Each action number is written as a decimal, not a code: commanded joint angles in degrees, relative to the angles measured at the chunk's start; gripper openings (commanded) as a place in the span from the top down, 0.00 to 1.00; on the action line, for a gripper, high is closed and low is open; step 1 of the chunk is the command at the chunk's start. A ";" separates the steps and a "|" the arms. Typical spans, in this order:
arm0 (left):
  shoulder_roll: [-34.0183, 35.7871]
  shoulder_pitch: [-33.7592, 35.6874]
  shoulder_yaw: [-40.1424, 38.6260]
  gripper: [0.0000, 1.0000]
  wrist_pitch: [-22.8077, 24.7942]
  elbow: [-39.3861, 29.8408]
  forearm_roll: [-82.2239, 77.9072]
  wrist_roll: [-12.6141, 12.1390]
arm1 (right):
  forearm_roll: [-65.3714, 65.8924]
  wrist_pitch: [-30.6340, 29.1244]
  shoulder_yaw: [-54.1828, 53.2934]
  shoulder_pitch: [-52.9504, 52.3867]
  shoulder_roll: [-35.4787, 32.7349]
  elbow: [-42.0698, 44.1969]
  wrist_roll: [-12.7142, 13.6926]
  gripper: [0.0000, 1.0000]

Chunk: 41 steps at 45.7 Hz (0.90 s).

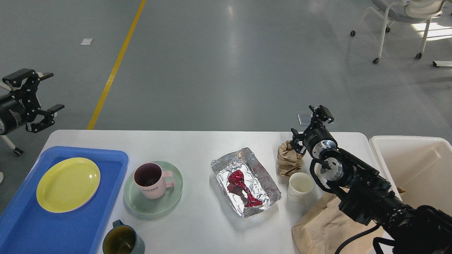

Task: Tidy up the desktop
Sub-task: 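Raise the left gripper and move it toward the pink mug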

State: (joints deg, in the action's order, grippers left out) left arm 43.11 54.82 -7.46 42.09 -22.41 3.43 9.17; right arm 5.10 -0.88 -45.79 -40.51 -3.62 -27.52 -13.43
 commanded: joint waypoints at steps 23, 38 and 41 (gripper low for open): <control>-3.64 22.35 57.19 0.03 7.31 0.08 -0.09 -0.30 | 0.00 0.00 0.00 0.00 -0.07 0.01 -0.02 0.00; -8.83 30.17 80.14 0.03 12.91 -2.29 -0.53 -0.38 | 0.00 0.00 0.00 0.00 0.02 0.01 -0.02 0.00; -8.92 31.32 80.32 0.03 12.91 -2.90 -1.14 -0.47 | 0.00 0.00 0.00 0.00 0.02 0.01 -0.02 0.00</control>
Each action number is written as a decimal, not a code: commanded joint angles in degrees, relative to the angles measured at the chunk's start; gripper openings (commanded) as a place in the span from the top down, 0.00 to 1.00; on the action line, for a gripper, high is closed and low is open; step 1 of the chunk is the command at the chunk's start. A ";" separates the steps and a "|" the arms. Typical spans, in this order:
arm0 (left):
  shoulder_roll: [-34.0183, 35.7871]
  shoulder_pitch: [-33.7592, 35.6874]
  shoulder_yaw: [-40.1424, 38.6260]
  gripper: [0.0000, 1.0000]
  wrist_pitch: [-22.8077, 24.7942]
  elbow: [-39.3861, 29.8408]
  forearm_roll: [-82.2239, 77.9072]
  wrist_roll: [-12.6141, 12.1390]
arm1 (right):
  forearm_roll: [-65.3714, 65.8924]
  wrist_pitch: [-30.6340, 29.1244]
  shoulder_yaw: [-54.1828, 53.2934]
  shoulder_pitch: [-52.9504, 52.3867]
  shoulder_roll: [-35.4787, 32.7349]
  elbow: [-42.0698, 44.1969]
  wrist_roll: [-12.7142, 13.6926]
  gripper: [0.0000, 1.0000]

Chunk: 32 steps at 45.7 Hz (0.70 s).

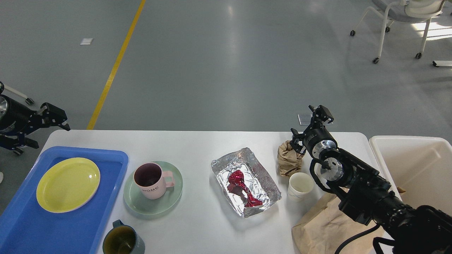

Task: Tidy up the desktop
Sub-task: 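Raise the left gripper and move it toward the pink mug, then lower the left gripper onto the pink mug and grasp it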

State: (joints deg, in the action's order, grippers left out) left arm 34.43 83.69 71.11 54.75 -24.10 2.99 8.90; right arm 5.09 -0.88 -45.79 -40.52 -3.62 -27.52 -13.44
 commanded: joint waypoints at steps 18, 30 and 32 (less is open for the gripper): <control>-8.32 8.06 13.69 0.03 0.25 -12.71 -8.18 -0.12 | 0.00 0.00 0.00 0.00 0.01 -0.08 -0.01 0.00; -14.12 13.16 17.84 0.03 0.25 -17.64 -8.27 -0.12 | 0.00 0.00 0.00 0.00 -0.07 0.01 -0.01 0.00; -15.00 14.04 18.01 0.03 0.25 -17.82 -8.61 -0.20 | 0.00 0.00 0.00 0.00 0.01 0.01 -0.01 0.00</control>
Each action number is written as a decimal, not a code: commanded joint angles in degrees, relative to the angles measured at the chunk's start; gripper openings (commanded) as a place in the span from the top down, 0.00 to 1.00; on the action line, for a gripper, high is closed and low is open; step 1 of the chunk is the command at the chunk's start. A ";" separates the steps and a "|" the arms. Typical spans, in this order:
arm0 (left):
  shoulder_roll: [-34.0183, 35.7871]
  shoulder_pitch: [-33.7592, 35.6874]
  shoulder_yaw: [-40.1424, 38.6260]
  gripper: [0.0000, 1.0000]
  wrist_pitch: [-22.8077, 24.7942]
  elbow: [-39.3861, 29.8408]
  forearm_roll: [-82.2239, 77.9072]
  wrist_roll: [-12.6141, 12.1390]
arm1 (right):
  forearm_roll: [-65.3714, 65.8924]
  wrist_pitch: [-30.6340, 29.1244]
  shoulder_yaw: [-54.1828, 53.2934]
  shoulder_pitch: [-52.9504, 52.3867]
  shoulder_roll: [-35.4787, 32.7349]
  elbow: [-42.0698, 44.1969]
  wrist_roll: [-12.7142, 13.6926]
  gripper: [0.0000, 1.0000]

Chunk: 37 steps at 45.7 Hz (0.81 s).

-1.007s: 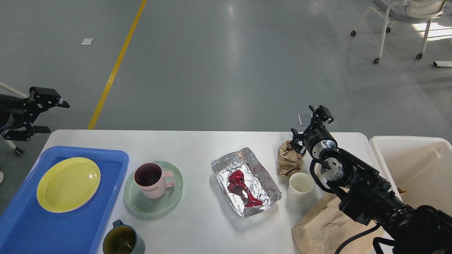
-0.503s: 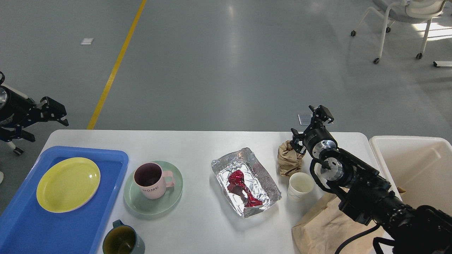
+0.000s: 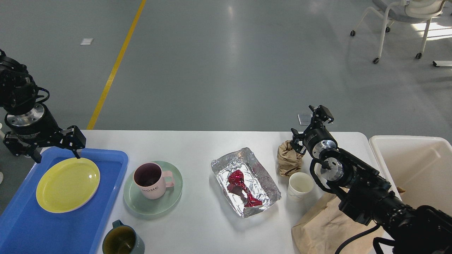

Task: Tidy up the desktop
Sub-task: 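Lower the left gripper onto the pink mug and grasp it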

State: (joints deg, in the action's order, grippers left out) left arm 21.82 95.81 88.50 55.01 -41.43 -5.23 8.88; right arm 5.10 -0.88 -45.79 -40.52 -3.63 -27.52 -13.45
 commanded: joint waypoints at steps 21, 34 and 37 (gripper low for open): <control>-10.56 -0.10 -4.30 0.04 -0.01 -0.76 -3.21 0.00 | 0.00 0.00 0.00 0.00 0.02 0.01 0.09 0.00; -14.52 -4.49 -7.99 0.04 -0.01 0.21 -2.68 0.09 | 0.00 0.00 0.00 0.00 0.02 0.01 0.09 0.00; -14.87 -5.72 -8.08 0.04 -0.01 1.00 -2.68 0.00 | 0.00 0.00 0.00 0.00 0.02 0.01 0.00 0.00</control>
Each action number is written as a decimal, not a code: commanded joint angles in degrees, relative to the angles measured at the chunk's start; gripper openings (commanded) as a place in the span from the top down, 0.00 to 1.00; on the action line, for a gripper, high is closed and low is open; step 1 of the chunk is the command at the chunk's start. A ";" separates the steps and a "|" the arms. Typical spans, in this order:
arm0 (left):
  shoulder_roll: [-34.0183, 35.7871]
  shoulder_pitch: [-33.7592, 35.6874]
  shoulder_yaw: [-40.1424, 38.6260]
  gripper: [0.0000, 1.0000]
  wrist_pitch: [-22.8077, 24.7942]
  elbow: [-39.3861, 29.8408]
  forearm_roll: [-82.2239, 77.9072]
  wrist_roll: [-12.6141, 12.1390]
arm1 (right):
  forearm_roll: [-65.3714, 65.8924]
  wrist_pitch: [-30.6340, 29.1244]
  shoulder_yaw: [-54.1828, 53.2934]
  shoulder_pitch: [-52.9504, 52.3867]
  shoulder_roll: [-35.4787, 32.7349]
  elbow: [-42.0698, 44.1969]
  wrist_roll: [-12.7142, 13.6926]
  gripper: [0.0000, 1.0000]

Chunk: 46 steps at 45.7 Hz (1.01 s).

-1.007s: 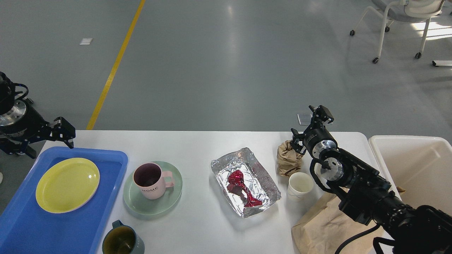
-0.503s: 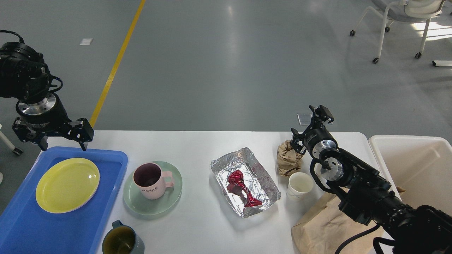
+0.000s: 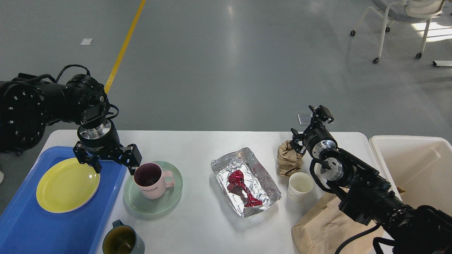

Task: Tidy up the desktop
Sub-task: 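Lower the left gripper onto the pink mug and grasp it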

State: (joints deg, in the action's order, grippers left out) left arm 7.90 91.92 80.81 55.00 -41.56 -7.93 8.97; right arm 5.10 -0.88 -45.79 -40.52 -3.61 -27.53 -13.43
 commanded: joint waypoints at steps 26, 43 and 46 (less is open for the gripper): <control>-1.66 -7.11 -1.09 0.05 0.00 6.66 0.19 -0.09 | 0.00 0.00 0.00 0.00 0.01 0.02 -0.02 0.00; -2.10 -9.74 -2.06 0.06 -4.80 8.42 0.37 -0.18 | 0.00 0.00 0.00 0.00 0.01 0.02 -0.02 0.00; -2.19 -9.92 -2.24 0.06 -7.27 8.77 0.37 -0.18 | 0.00 0.00 0.00 0.00 0.01 0.02 -0.02 0.00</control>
State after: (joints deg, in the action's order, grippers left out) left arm 5.86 82.54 78.94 50.91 -33.21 -7.56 8.80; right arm 5.10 -0.88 -45.79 -40.52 -3.60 -27.53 -13.43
